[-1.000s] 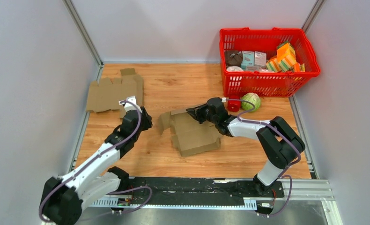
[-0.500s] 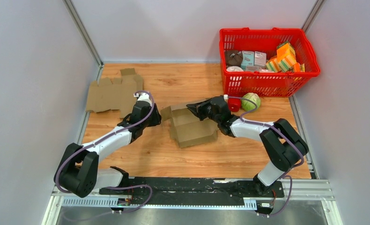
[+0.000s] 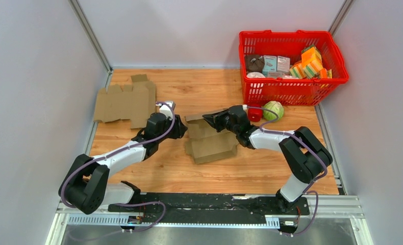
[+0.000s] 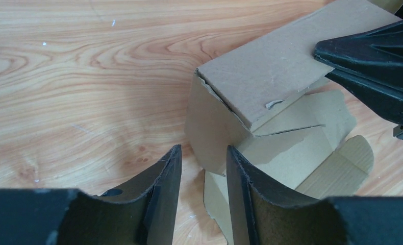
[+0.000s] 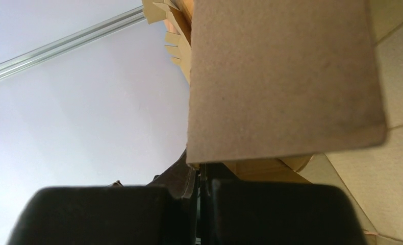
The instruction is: Fold the paper box
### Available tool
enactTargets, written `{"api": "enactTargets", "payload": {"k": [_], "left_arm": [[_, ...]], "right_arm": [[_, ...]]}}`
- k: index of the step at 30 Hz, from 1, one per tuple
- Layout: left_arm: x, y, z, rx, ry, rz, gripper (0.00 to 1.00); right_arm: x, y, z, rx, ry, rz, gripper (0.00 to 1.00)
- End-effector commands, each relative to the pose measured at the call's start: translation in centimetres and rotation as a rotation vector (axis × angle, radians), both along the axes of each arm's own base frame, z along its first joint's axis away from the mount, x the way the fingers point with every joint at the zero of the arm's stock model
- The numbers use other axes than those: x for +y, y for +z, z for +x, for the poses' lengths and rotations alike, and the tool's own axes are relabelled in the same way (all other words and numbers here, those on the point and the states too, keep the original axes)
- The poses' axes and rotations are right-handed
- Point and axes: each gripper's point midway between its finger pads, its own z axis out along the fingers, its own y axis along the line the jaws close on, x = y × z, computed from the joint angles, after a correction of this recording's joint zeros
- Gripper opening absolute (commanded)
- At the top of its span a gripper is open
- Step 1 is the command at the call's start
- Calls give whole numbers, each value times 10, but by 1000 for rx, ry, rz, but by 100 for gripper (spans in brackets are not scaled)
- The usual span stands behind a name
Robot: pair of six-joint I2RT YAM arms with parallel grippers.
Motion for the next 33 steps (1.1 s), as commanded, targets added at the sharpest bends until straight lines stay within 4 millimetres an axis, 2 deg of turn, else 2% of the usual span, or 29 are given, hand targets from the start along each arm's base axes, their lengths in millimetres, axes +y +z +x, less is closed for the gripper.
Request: {"api": "enactTargets", "payload": {"k": [1,7,13,19,20,25,29,33], "left_arm": [[-15,19,11,-65,-59,-6,47],[-12,10,8,-55,-46,12,50],[-7,13,-1,-91,-52,7,53],[-15,6,-3,-84,-90,-20,51],[-15,0,-6,-75,-94,-22,51],[-22,8,-12,-116,-146,-54,47],[-10,13,-23,-138,-119,-56,53],[-9,10,-23,-135,-125,-32,54]], "right_arm": [[5,22,12,-39,-8,53,0],[3,20,12,-33,-8,48,0],[1,14,9,-30,12,19,0],[1,-3,1,-30,45,-18,0],[1,-5,0,-30,49,-20,0],[-6,-16,-3,-13,50,-49,0],[-12,-15,-3,-13,51,-62,0],[-11,-14,-3,-11,53,-60,0]]}}
